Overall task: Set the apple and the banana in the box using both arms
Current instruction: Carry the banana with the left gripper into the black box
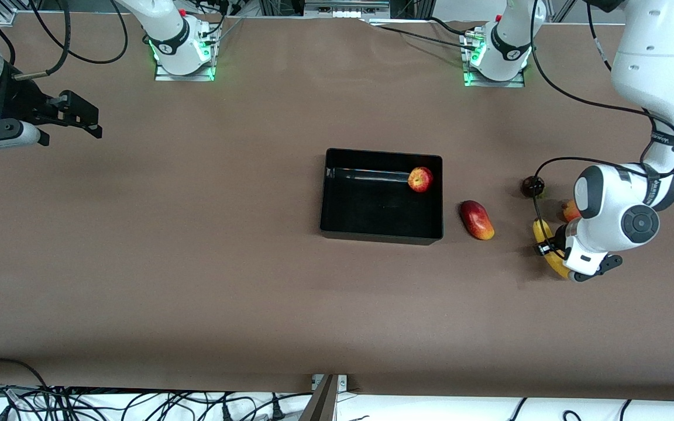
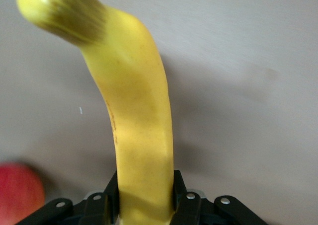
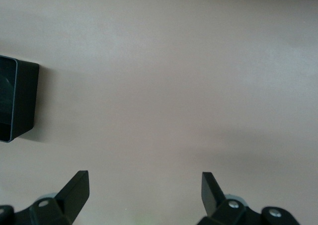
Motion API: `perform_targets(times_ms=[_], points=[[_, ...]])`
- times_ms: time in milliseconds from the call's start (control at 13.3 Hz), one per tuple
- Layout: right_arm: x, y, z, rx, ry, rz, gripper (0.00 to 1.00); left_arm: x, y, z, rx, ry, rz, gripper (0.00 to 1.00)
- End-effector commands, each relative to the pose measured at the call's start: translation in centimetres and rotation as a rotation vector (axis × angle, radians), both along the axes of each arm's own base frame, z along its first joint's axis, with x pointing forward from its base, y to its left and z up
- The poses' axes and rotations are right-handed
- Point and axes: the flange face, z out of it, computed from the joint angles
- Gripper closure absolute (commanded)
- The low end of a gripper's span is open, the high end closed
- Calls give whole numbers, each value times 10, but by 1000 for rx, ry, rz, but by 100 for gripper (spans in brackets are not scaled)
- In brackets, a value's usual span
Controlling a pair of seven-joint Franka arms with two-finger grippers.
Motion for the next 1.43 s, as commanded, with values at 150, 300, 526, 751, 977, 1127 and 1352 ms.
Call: perform_targets(times_ms=[150,300,526,751,977,1127,1352], points=[[0,1,6,18,-8,2,0,-6,-185,96,134,116,280,100],[0,1,6,18,-8,2,0,-34,-271,96,203,97,429,100],[0,1,6,18,-8,2,0,-78,-347,91,285,100,505,100],[0,1,6,18,-8,2,0,-114,-391,68,362,106,572,100],[-1,1,7,17,-9,2,0,-134,-392,27,452,175,686,90],[-1,1,7,18,-9,2,0,-124,-370,18,456,240,751,67],[-1,1,7,18,-9,2,0,-121,-372,25,453,215,745,0]])
